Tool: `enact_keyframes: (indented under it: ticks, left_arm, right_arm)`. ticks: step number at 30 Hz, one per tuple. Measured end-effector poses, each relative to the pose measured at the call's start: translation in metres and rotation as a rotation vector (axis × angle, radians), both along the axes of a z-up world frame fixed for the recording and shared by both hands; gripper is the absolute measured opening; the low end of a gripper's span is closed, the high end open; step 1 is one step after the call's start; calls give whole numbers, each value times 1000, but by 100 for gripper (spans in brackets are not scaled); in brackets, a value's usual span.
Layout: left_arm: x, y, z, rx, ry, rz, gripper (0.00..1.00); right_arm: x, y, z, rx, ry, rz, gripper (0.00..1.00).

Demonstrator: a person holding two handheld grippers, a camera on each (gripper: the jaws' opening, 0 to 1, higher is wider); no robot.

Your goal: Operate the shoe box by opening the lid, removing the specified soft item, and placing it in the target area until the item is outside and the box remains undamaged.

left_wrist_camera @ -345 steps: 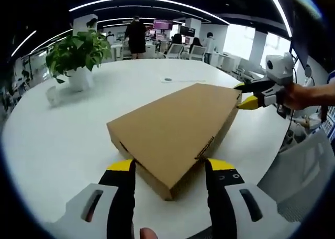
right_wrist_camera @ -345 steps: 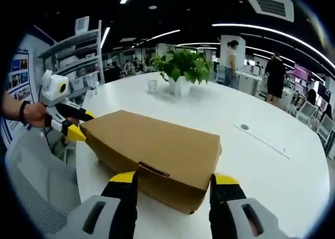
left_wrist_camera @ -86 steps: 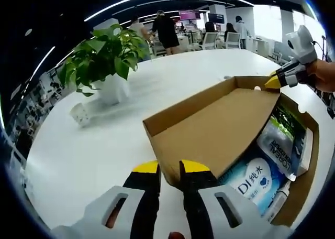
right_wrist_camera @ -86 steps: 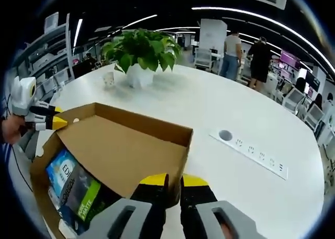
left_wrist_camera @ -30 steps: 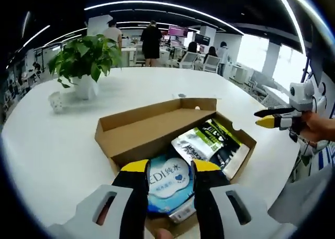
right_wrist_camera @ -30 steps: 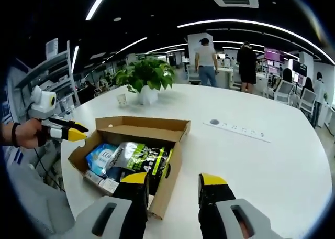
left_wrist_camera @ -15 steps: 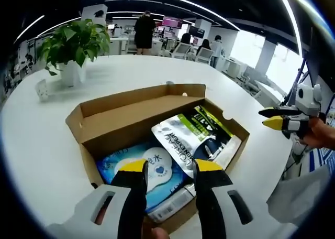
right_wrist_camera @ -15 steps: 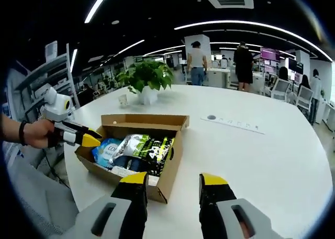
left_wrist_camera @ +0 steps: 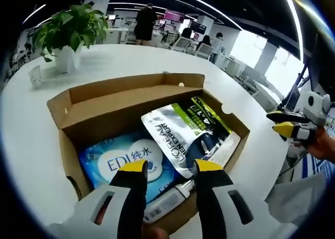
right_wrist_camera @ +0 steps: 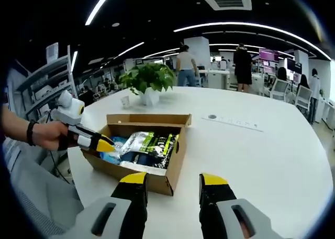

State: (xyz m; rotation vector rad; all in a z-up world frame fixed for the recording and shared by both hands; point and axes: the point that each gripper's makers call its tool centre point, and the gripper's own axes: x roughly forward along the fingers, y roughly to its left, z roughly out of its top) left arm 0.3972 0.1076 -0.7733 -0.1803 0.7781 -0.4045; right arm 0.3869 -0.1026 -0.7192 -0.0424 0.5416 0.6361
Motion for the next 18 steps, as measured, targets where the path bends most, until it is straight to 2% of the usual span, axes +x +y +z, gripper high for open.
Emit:
enact_keyframes:
  ticks: [5, 10, 13, 18]
  left_arm:
    - [7, 5, -15, -28, 47, 29, 36]
    - [5, 2, -17, -50, 58, 25, 36]
    - [4, -4, -19, -95, 73, 29, 35]
    - [5, -11, -21, -103, 84, 16, 35]
  right_arm:
    - [-8, -1, 0, 4, -3, -3, 36]
    - [-18, -5, -8, 0, 6, -3, 36]
    - [-22, -7, -10, 4, 10, -11, 36]
    - [-28, -8, -11, 9, 15, -18, 36]
